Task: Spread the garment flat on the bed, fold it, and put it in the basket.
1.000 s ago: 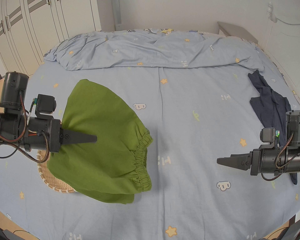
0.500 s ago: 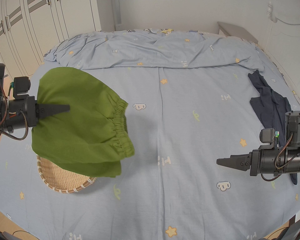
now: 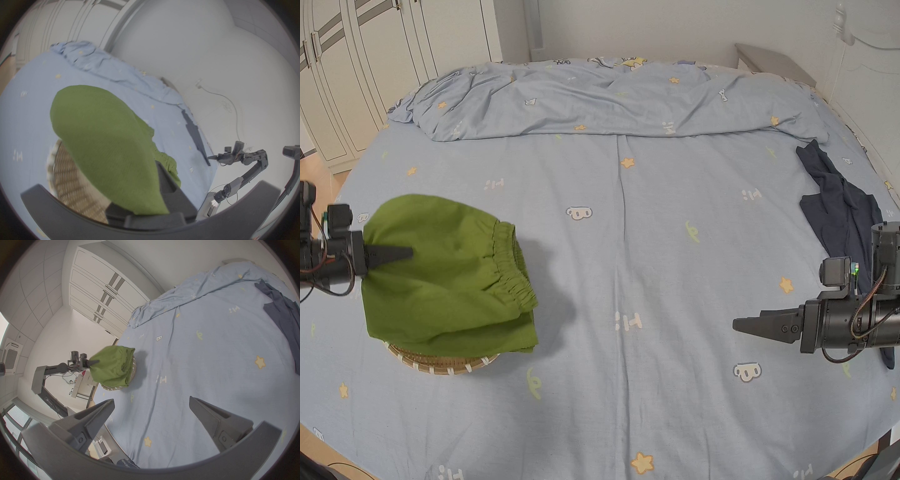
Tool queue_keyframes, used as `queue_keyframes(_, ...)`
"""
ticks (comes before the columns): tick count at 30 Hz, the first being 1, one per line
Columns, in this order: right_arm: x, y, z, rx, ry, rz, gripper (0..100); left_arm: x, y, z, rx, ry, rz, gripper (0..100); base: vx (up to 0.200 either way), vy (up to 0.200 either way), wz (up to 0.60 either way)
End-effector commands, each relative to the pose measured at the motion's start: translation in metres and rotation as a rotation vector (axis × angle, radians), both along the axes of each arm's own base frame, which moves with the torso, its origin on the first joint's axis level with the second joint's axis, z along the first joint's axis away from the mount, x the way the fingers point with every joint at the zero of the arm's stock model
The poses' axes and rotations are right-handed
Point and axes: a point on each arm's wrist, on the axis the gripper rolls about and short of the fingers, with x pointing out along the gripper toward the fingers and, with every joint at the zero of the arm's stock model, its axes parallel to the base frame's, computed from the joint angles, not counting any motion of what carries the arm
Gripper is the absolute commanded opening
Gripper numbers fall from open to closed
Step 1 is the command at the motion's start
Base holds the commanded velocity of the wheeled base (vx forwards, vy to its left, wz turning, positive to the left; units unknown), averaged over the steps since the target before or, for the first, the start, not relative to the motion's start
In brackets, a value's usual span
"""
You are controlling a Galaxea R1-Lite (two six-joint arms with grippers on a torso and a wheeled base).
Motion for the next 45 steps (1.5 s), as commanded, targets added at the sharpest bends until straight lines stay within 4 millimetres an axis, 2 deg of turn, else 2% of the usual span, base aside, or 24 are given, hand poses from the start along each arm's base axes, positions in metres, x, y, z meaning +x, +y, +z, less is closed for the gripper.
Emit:
queue_keyframes(1, -0.002, 0.002, -0.001, -0.001, 0.003, 0.012, 100, 0.009, 0.035, -0.071, -0.029, 0.2, 0.075, 0, 0.0, 0.0, 0.0)
queue_keyframes(6, -0.002, 0.002, -0.002, -0.001, 0.005, 0.015, 100, 0.013, 0.05, -0.09, -0.031, 0.251, 0.112, 0, 0.0, 0.0, 0.0)
queue_keyframes(14, -0.004, 0.004, -0.001, 0.0, 0.001, 0.024, 100, 0.021, 0.048, -0.083, -0.012, 0.244, 0.118, 0, 0.0, 0.0, 0.0)
queue_keyframes(20, -0.004, 0.004, -0.001, 0.0, 0.001, 0.024, 100, 0.041, 0.034, -0.067, 0.028, 0.264, 0.195, 0, 0.0, 0.0, 0.0)
queue_keyframes(23, -0.003, 0.004, -0.001, 0.0, 0.002, 0.024, 100, 0.051, 0.029, -0.065, 0.034, 0.288, 0.23, 0, 0.0, 0.0, 0.0)
queue_keyframes(25, -0.003, 0.004, -0.001, -0.001, 0.003, 0.024, 100, 0.06, 0.02, -0.059, 0.061, 0.314, 0.292, 0, 0.0, 0.0, 0.0)
queue_keyframes(30, -0.003, 0.004, -0.002, -0.002, 0.005, 0.024, 100, 0.068, 0.008, -0.067, 0.136, 0.385, 0.333, 0, 0.0, 0.0, 0.0)
queue_keyframes(39, -0.003, 0.004, -0.002, -0.002, 0.005, 0.026, 100, 0.068, 0.004, -0.07, 0.157, 0.401, 0.34, 0, 0.0, 0.0, 0.0)
queue_keyframes(45, -0.003, 0.004, -0.002, -0.002, 0.005, 0.024, 100, 0.061, 0.001, -0.063, 0.16, 0.4, 0.334, 0, 0.0, 0.0, 0.0)
